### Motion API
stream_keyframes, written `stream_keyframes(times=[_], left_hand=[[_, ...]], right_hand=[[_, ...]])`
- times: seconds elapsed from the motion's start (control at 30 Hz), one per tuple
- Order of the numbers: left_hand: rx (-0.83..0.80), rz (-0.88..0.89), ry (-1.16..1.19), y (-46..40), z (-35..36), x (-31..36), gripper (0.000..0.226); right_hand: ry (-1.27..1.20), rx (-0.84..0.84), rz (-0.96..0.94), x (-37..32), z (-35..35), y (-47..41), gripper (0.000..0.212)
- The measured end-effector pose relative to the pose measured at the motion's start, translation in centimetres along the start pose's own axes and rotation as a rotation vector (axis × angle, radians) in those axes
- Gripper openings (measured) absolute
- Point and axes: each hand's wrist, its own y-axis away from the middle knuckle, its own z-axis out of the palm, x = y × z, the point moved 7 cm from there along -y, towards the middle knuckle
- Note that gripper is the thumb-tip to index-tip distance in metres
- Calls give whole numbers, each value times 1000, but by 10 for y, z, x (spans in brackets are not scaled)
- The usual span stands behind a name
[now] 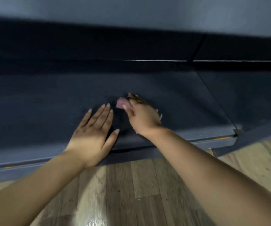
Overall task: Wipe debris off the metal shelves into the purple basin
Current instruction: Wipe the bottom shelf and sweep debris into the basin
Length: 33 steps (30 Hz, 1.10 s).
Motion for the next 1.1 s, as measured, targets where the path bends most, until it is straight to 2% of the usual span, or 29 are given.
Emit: stream_keyframes(times=[0.07, 0.17, 0.27, 0.33, 0.43, 0.5, 0.6, 0.67, 0.73, 0.8, 0.83, 0.9, 0.93, 1.0, 1.03, 1.1], left_hand=[[-12, -15, 0, 0, -5, 1, 70], [96, -17, 22, 4, -11, -1, 79], [109, -4, 9, 6, -13, -5, 78], [37, -17, -18, 9, -9, -6, 73], [-33, -32, -11, 13, 3, -5, 73], [-31, -45, -5, 14, 6, -4, 73], [-25, -62, -19, 15, 5, -4, 73], [-31, -64, 0, 16, 3, -6, 73], [-63, -63, 5, 17, 3, -6, 73], [-32, -40, -4, 15, 0, -6, 74], [-17, -33, -2, 12, -2, -5, 76], [69, -21, 29, 7, -6, -2, 88], [73, -28, 50, 7, -2, -1, 93], [37, -46, 81, 3, 6, 1, 99], [38, -48, 76, 1, 7, 3, 100], [32, -76, 69, 0, 8, 2, 95]], right_hand=[[-72, 18, 42, 18, -24, 8, 36], [14, 97, 129, 85, -74, 30, 35], [114, 88, 414, 174, -98, 73, 32], [128, 91, 541, 198, -90, 91, 40], [208, 171, 442, 172, -67, 74, 61], [198, 142, 320, 132, -46, 51, 68], [144, 65, 116, 56, -11, 27, 48], [85, 15, 91, 17, 1, 17, 47], [13, 17, 67, 8, -1, 8, 45], [-40, 118, 16, 27, -23, 8, 36], [-20, 213, 12, 47, -40, 10, 36], [71, 311, 147, 105, -68, 20, 35], [107, 292, 268, 137, -76, 25, 33], [130, 140, 527, 181, -77, 33, 35], [124, 94, 571, 183, -74, 31, 40], [118, 108, 456, 150, -63, 11, 42]])
